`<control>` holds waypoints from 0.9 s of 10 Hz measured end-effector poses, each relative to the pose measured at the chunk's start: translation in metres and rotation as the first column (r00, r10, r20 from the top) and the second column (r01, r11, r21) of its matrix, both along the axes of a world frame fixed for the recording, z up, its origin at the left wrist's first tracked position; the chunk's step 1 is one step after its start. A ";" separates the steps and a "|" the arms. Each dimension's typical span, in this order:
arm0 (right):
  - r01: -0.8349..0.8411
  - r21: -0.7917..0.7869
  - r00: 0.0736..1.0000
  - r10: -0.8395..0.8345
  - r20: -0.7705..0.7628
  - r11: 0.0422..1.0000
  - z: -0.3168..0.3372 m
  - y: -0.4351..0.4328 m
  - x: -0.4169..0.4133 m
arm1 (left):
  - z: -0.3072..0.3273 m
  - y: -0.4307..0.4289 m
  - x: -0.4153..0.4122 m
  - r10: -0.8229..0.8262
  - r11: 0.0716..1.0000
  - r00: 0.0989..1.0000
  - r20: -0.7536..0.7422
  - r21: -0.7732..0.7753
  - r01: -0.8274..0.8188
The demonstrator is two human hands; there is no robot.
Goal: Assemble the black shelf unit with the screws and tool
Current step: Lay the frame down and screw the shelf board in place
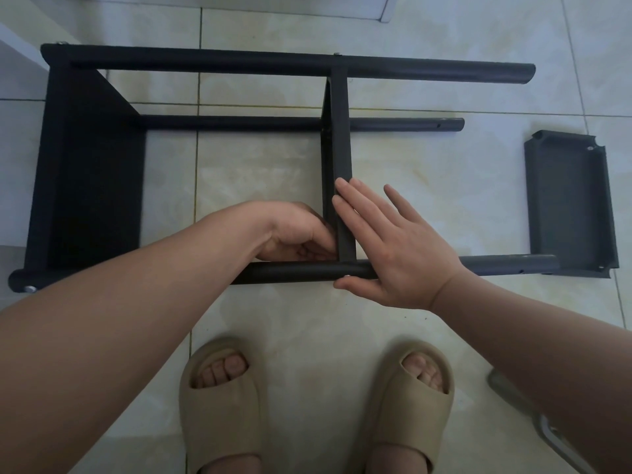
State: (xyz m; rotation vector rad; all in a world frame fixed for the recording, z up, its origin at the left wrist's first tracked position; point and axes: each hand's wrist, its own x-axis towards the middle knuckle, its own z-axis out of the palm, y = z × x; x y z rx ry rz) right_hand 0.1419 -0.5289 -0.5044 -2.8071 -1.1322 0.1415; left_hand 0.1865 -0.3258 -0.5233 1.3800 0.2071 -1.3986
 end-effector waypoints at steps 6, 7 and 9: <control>-0.003 -0.022 1.000 0.003 -0.009 1.000 0.002 0.000 0.000 | -0.010 0.004 -0.008 0.049 0.994 0.998 -0.026 -0.092 -0.051; -0.001 -0.013 1.000 0.001 -0.012 1.000 0.002 0.000 0.000 | -0.009 0.002 -0.009 0.026 0.994 1.000 -0.002 -0.111 -0.027; -0.001 -0.011 1.000 0.001 -0.007 1.000 0.001 0.000 0.000 | -0.008 0.002 -0.007 0.026 0.996 0.999 0.044 -0.087 -0.022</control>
